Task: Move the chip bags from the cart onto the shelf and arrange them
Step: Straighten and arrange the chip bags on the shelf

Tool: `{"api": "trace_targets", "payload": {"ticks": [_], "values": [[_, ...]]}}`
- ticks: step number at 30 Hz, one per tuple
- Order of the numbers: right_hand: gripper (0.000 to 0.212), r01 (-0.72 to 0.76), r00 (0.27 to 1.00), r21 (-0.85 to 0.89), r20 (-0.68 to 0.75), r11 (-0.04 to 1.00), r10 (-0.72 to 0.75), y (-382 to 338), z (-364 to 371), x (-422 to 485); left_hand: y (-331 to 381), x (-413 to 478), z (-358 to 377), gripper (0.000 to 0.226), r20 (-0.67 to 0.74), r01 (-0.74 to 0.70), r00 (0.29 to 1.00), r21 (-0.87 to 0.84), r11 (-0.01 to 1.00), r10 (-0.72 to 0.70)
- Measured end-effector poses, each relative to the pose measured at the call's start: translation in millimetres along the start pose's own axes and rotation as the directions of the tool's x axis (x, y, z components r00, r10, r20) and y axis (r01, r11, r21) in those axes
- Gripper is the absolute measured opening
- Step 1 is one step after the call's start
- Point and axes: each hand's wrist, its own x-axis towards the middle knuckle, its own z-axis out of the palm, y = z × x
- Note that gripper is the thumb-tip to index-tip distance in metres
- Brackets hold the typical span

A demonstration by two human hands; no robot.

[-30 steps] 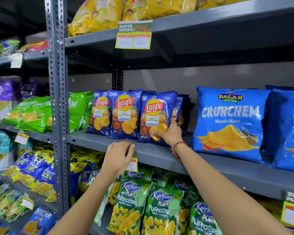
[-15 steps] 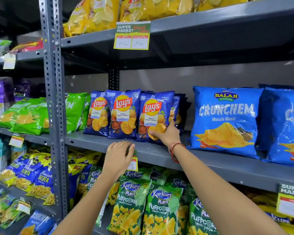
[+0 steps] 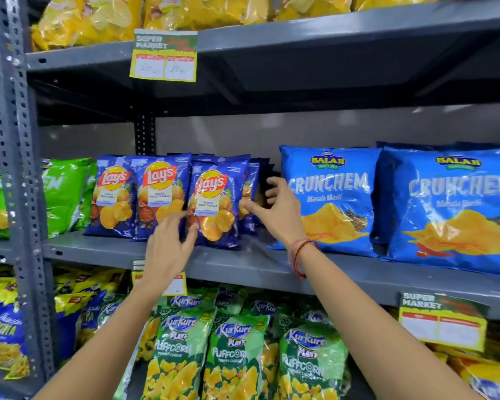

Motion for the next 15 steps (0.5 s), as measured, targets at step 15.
{"api": "trace_targets", "payload": {"ticks": [15], "values": [[0.073, -0.153, 0.881, -0.198, -0.471, 0.968, 0.043, 61.1, -126.9, 12.6, 152.9, 60.4, 104.6, 0.064, 0.148, 0.001, 0.985, -0.505, 0.863, 0.085]]}}
